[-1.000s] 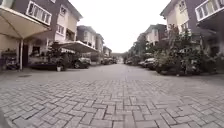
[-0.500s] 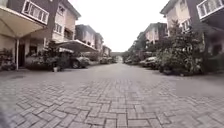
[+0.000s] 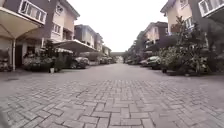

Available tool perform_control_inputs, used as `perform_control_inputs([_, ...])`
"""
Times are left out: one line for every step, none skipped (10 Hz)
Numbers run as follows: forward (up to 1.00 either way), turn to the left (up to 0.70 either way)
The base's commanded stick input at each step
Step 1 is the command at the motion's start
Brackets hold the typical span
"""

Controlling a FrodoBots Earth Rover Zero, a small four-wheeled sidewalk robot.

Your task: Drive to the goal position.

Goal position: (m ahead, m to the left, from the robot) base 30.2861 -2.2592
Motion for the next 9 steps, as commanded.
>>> perform_control_inputs([0.70, 0.00])
perform_control_inputs([0.70, 0.00])
perform_control_inputs([0.70, 0.00])
perform_control_inputs([0.70, 0.00])
perform_control_inputs([0.70, 0.00])
perform_control_inputs([0.70, 0.00])
perform_control_inputs([0.70, 0.00])
perform_control_inputs([0.70, 0.00])
perform_control_inputs([0.70, 0.00])
